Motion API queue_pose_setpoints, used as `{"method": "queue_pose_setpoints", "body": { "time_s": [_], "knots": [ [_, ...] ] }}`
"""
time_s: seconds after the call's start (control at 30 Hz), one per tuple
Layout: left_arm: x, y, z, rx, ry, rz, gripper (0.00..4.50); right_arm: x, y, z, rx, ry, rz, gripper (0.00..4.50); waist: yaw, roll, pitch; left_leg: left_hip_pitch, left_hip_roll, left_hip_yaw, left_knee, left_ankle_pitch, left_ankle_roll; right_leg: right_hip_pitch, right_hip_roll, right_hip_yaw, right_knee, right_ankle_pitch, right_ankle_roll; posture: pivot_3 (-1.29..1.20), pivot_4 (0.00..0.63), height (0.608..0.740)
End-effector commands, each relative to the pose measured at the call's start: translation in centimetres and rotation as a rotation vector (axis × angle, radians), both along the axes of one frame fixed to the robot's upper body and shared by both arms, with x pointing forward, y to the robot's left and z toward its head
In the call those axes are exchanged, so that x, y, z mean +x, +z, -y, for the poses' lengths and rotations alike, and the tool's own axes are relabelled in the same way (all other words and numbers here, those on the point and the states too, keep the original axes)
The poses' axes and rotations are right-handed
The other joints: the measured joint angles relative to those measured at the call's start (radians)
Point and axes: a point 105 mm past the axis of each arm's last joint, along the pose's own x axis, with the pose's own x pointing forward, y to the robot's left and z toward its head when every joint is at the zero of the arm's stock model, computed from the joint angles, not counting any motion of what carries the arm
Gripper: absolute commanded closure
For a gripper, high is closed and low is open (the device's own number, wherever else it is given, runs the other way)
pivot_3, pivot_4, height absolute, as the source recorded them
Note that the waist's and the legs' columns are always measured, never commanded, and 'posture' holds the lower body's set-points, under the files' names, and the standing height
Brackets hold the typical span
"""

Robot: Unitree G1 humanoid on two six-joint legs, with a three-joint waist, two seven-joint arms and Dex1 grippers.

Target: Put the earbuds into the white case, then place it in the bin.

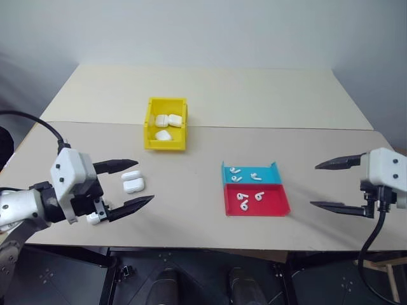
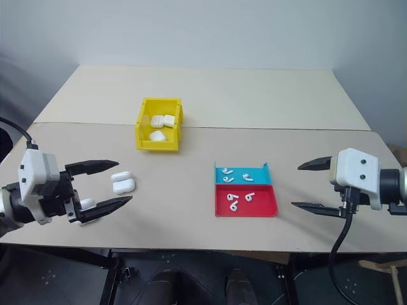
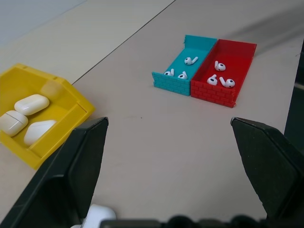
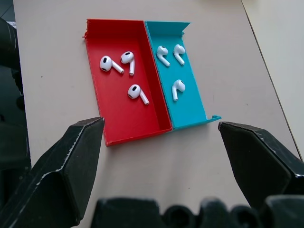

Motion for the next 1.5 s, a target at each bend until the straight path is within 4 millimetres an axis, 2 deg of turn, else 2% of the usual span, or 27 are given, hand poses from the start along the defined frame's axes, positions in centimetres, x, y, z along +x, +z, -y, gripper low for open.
{"method": "queue_pose_setpoints", "body": {
  "time_s": [0.03, 0.4, 0.5, 0.67, 0.77, 0.9, 0.97, 1.03, 1.17, 1.3, 1.5],
  "knots": [
    [-0.5, 0.7, 0.3, 0.006, -0.017, 0.025, 0.0, 0.1, 0.8, -0.1, -0.012, 0.005, 0.031, 0.05, 0.0, 0.0, 0.0, 0.0, 0.0, 0.0, 0.0, 0.0, 0.0, 0.0, 0.0, 0.0, 0.0, 0.0, 0.0, 0.0, 0.15, 0.74],
    [-0.3, 0.6, 0.5, 0.05, 0.129, 0.047, 0.0, 0.6, 0.9, -0.2, -0.015, 0.006, 0.027, 0.05, -0.001, 0.0, 0.0, 0.0, 0.0, 0.0, 0.0, 0.0, 0.0, 0.0, 0.0, 0.0, 0.0, 0.0, 0.0, 0.0, 0.15, 0.74],
    [0.5, 0.6, 0.0, 0.068, 0.285, 0.036, 0.0, 1.0, 0.9, -0.2, -0.014, 0.013, 0.023, 0.05, -0.001, 0.0, 0.0, 0.0, 0.0, 0.0, 0.0, 0.0, 0.0, 0.0, 0.0, 0.0, 0.0, 0.0, 0.0, 0.0, 0.15, 0.74],
    [0.3, 0.2, -0.3, 0.086, 0.482, -0.003, 0.0, 2.2, 1.0, -0.4, -0.005, 0.001, 0.01, 0.05, -0.004, 0.0, 0.0, 0.0, 0.0, 0.0, 0.0, 0.0, 0.0, 0.0, 0.0, 0.0, 0.001, 0.0, 0.0, 0.0, 0.15, 0.74],
    [0.5, -0.7, -1.4, 0.202, 0.68, 0.01, 0.0, 2.6, 1.1, -0.8, 0.008, 0.009, -0.004, 0.05, -0.003, 0.0, 0.0, 0.0, 0.0, 0.0, 0.0, 0.0, 0.0, 0.0, 0.0, 0.001, 0.001, 0.0, 0.0, 0.0, 0.15, 0.74],
    [0.1, -2.1, -2.5, 0.162, 0.867, -0.055, 0.0, 2.9, 0.5, -1.1, -0.001, 0.03, -0.03, 0.05, -0.002, -0.001, 0.0, 0.002, 0.0, -0.001, 0.0, 0.0, 0.0, 0.001, 0.0, 0.001, 0.002, 0.0, 0.0, 0.0, 0.15, 0.74],
    [-0.5, -2.6, -2.6, 0.096, 0.966, -0.19, 0.0, 3.2, 0.2, -1.2, -0.005, 0.044, -0.045, 0.05, -0.004, -0.007, 0.0, 0.002, 0.0, -0.001, 0.0, 0.0, 0.0, 0.0, 0.0, 0.001, 0.003, 0.0, 0.0, 0.0, 0.15, 0.74],
    [-1.2, -2.9, -3.0, 0.063, 1.108, -0.31, 0.0, 3.6, -0.1, -1.3, -0.006, 0.049, -0.052, 0.05, -0.003, -0.008, -0.001, 0.003, 0.002, -0.003, 0.0, 0.0, 0.0, 0.0, -0.001, 0.001, 0.004, 0.0, -0.001, 0.0, 0.15, 0.74],
    [-1.6, -3.0, -3.4, -0.06, 1.352, -0.333, 0.0, 4.5, -0.5, -1.6, -0.001, 0.044, -0.062, 0.05, 0.002, -0.003, -0.001, 0.008, -0.002, 0.003, -0.001, 0.0, -0.001, 0.004, -0.006, 0.003, 0.003, 0.0, -0.002, 0.0, 0.15, 0.74],
    [-1.7, -2.8, -2.9, -0.199, 1.493, -0.366, 0.0, 4.6, -0.9, -1.6, -0.01, 0.048, -0.084, 0.05, 0.013, -0.002, -0.001, 0.011, -0.002, 0.003, -0.001, 0.0, -0.001, 0.01, -0.003, 0.001, -0.001, 0.0, -0.003, 0.0, 0.15, 0.74],
    [-2.1, -4.2, -2.8, -0.21, 1.545, -0.459, 0.0, 4.5, -1.3, -1.5, -0.013, 0.031, -0.092, 0.05, 0.021, -0.002, -0.001, 0.013, -0.001, 0.003, -0.002, 0.0, -0.002, 0.013, -0.002, 0.001, -0.003, 0.0, -0.003, 0.0, 0.15, 0.74]
  ]
}}
